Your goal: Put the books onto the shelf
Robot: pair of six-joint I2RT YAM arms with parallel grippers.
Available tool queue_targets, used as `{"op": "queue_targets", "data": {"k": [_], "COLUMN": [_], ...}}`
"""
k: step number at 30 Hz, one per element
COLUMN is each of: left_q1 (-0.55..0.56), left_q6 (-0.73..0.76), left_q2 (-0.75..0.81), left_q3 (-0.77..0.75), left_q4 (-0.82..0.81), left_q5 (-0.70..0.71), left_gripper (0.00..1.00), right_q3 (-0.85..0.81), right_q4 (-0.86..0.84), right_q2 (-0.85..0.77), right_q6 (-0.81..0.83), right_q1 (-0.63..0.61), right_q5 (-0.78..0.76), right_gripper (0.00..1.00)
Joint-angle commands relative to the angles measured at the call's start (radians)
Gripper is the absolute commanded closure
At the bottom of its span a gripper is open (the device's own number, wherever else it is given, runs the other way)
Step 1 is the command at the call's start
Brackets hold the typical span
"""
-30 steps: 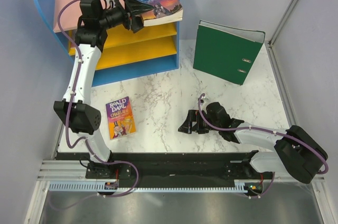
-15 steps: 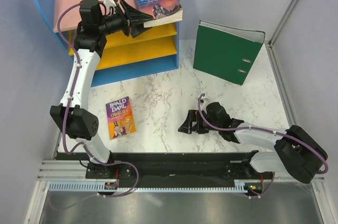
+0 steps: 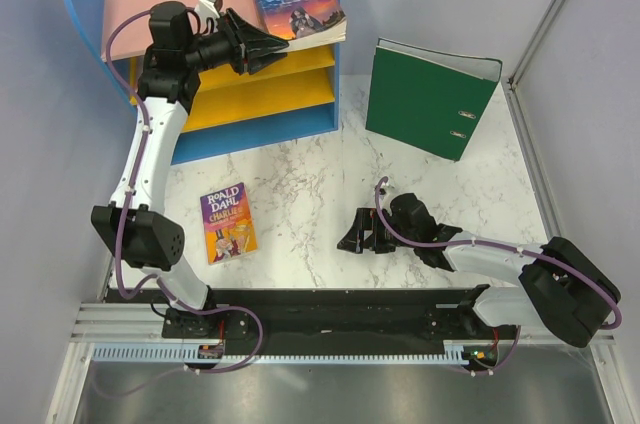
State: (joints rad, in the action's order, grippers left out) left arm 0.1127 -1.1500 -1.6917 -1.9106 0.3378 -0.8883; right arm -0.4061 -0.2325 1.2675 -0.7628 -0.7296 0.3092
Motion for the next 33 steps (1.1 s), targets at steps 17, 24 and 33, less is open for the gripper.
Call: {"op": "queue_targets", "data": {"k": [17,24,33], "left_q1": [-0.004,-0.004,-0.005], "left_q6": [-0.117,-0.194,-0.248], "left_q2": [-0.013,-0.011,0.018], "left_q3": [-0.143,-0.108,-0.010], "left_q4": [-0.207,-0.335,-0.496], "left_q5": [0.140,0.189,0.272], "left_gripper": [0.93,0.98,0.98], "right_q3": [-0.007,-0.010,-0.011], "right_q4": [-0.048,-0.054,-0.054], "right_q2": [0.009,0.020,0.021], "right_q6": [0.000,0.000,0.000], "right_q1": [-0.005,-0.005,-0.005], "right_q5": [0.011,0.019,0.021], "right_gripper": [0.02,0.02,0.02]}}
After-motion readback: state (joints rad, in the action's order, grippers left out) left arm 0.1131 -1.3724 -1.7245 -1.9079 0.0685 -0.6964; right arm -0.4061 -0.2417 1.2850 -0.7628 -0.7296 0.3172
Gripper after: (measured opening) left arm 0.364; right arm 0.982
